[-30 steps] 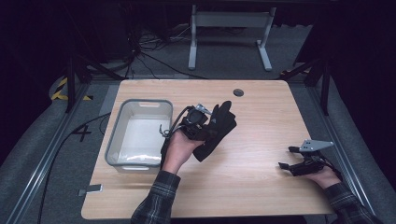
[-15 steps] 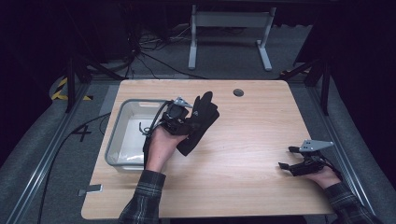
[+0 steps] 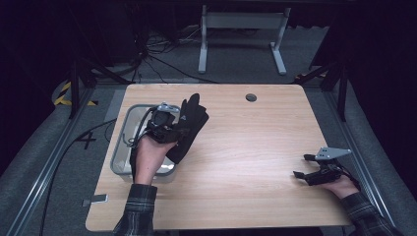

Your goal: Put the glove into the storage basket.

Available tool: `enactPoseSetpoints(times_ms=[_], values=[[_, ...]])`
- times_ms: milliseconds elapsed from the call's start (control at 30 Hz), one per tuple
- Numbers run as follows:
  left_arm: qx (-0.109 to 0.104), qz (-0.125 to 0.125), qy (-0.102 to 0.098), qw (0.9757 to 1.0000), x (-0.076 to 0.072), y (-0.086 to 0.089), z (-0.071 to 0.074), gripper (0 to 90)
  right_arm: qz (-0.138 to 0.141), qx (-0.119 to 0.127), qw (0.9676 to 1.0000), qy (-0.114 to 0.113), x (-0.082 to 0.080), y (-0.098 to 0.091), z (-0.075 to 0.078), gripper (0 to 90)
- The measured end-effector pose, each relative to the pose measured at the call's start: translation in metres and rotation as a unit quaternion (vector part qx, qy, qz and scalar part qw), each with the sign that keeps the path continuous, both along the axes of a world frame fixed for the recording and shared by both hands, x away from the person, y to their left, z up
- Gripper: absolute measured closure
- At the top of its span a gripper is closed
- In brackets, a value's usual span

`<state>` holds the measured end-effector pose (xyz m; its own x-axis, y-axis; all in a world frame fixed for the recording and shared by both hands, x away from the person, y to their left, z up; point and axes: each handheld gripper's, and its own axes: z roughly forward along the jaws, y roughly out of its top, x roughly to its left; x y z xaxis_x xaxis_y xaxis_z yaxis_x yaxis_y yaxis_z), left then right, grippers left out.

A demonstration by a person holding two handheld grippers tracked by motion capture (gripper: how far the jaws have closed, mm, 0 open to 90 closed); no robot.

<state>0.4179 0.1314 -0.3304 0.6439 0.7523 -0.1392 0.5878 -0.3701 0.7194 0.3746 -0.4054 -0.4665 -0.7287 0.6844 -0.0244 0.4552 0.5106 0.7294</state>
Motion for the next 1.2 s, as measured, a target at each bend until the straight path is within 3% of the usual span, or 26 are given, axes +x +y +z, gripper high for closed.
enactPoseSetpoints(times_ms=[367, 500, 667, 1000, 1200], values=[[-0.002, 0.043, 0.003, 0.9991, -0.005, 0.036, -0.009, 67.8, 0.000, 0.000, 1.0000, 0.000, 0.000, 0.000, 0.000, 14.0], [-0.010, 0.068, 0.003, 0.9977, -0.008, 0.052, -0.012, 67.8, 0.000, 0.000, 1.0000, 0.000, 0.000, 0.000, 0.000, 13.9], [-0.005, 0.090, 0.013, 0.9959, -0.006, 0.068, -0.026, 67.7, 0.000, 0.000, 1.0000, 0.000, 0.000, 0.000, 0.000, 14.0], [0.004, 0.097, 0.043, 0.9944, 0.008, 0.074, -0.052, 67.5, 0.000, 0.000, 1.0000, 0.000, 0.000, 0.000, 0.000, 13.9], [0.022, 0.094, 0.062, 0.9934, 0.018, 0.071, -0.064, 67.2, 0.000, 0.000, 1.0000, 0.000, 0.000, 0.000, 0.000, 13.9]])
